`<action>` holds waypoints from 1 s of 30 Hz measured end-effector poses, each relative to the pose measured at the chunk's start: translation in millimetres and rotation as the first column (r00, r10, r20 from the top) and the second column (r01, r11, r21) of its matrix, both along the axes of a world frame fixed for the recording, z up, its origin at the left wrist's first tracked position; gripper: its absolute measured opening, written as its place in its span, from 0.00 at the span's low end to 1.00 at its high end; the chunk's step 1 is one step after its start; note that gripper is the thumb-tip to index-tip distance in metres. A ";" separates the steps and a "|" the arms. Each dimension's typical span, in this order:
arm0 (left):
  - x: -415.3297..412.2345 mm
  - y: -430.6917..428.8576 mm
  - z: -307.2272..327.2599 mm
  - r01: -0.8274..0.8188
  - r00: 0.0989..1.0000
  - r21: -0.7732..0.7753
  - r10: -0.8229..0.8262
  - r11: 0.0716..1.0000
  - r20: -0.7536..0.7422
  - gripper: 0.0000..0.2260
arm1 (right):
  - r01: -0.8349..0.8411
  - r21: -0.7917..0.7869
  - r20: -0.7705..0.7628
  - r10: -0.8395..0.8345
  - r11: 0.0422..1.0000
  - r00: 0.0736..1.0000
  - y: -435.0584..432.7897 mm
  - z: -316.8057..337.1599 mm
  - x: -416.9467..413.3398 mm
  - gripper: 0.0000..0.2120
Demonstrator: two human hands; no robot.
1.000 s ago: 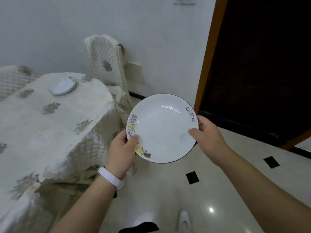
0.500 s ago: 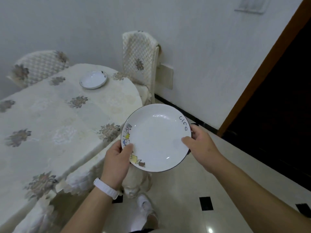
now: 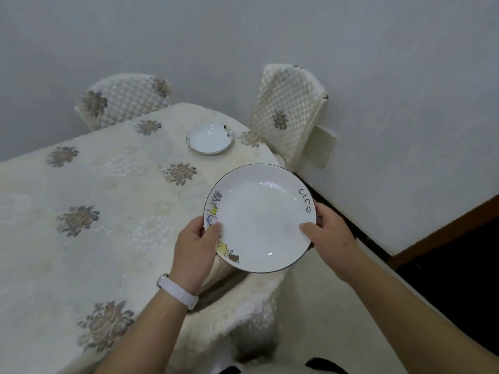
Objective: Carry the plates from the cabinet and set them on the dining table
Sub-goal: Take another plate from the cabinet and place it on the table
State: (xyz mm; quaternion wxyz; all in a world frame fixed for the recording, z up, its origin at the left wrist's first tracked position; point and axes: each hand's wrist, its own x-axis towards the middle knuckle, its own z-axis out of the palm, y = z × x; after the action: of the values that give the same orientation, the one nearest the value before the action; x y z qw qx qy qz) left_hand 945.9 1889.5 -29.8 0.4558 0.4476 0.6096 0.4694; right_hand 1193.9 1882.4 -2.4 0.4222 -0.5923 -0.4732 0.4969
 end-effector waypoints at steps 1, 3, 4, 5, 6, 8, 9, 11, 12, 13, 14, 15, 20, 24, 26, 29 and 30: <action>-7.1 1.9 -2.3 -0.018 1.000 0.002 0.018 1.000 0.001 0.07 | -0.021 -0.005 0.003 0.021 1.000 1.000 7.6 -1.3 -6.7 0.17; -20.4 5.5 -7.6 -0.061 0.998 -0.002 0.061 0.998 -0.003 0.06 | -0.066 -0.014 0.022 0.066 0.998 0.998 23.6 -3.1 -20.1 0.17; -26.6 7.3 -10.9 -0.089 0.996 -0.008 0.089 0.996 -0.007 0.06 | -0.092 -0.020 0.033 0.092 0.996 0.995 31.8 -4.6 -26.7 0.17; -32.5 9.2 -14.6 -0.118 0.993 -0.016 0.118 0.993 -0.012 0.07 | -0.115 -0.026 0.041 0.116 0.993 0.992 39.8 -6.7 -33.0 0.17; -38.2 10.8 -18.1 -0.147 0.989 -0.025 0.147 0.989 -0.018 0.08 | -0.132 -0.034 0.049 0.134 0.991 0.990 47.5 -9.8 -38.7 0.16; -49.0 13.7 -24.7 -0.198 0.980 -0.045 0.197 0.979 -0.027 0.07 | -0.166 -0.059 0.063 0.170 0.984 0.984 63.2 -18.9 -48.6 0.15; -52.8 14.6 -27.7 -0.214 0.977 -0.051 0.213 0.975 -0.030 0.07 | -0.181 -0.072 0.062 0.186 0.981 0.981 69.4 -23.4 -52.0 0.15; -60.9 19.1 -34.9 -0.258 0.966 -0.064 0.256 0.964 -0.036 0.07 | -0.221 -0.099 0.064 0.228 0.970 0.972 85.1 -32.6 -60.7 0.15; -64.1 21.9 -37.9 -0.279 0.960 -0.074 0.277 0.957 -0.042 0.07 | -0.246 -0.109 0.066 0.254 0.963 0.965 92.7 -36.6 -65.4 0.14; -66.8 25.0 -40.6 -0.303 0.953 -0.087 0.300 0.949 -0.051 0.07 | -0.277 -0.117 0.062 0.286 0.954 0.956 100.5 -40.6 -70.3 0.14; -68.7 28.4 -43.0 -0.330 0.944 -0.102 0.326 0.938 -0.060 0.07 | -0.307 -0.122 0.059 0.316 0.944 0.947 108.9 -45.1 -74.9 0.14; -70.0 31.5 -45.3 -0.361 0.932 -0.121 0.355 0.925 -0.065 0.06 | -0.332 -0.132 0.062 0.342 0.934 0.938 117.5 -50.0 -78.8 0.14; -74.8 46.1 -54.0 -0.464 0.886 -0.198 0.457 0.864 -0.081 0.05 | -0.457 -0.180 0.068 0.474 0.871 0.878 165.1 -66.9 -96.7 0.14; -79.5 59.4 -70.5 -0.532 0.847 -0.263 0.510 0.805 -0.151 0.04 | -0.533 -0.210 0.136 0.564 0.820 0.814 197.6 -94.7 -110.4 0.15; -80.7 65.5 -82.8 -0.562 0.827 -0.296 0.534 0.772 -0.178 0.04 | -0.573 -0.234 0.173 0.614 0.785 0.770 211.0 -113.5 -116.8 0.15; -82.4 73.4 -104.7 -0.582 0.812 -0.346 0.551 0.736 -0.194 0.05 | -0.626 -0.263 0.210 0.676 0.734 0.706 225.6 -139.6 -122.8 0.15; -82.5 75.2 -111.8 -0.585 0.809 -0.365 0.554 0.724 -0.196 0.05 | -0.633 -0.273 0.216 0.687 0.725 0.694 229.2 -147.3 -123.6 0.15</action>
State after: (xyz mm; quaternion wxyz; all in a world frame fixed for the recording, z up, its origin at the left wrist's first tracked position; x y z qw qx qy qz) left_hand 863.4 1964.8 -141.6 0.3500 0.1500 0.8177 0.4316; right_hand 1070.3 2111.6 -149.6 0.0827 -0.4857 -0.6672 0.5587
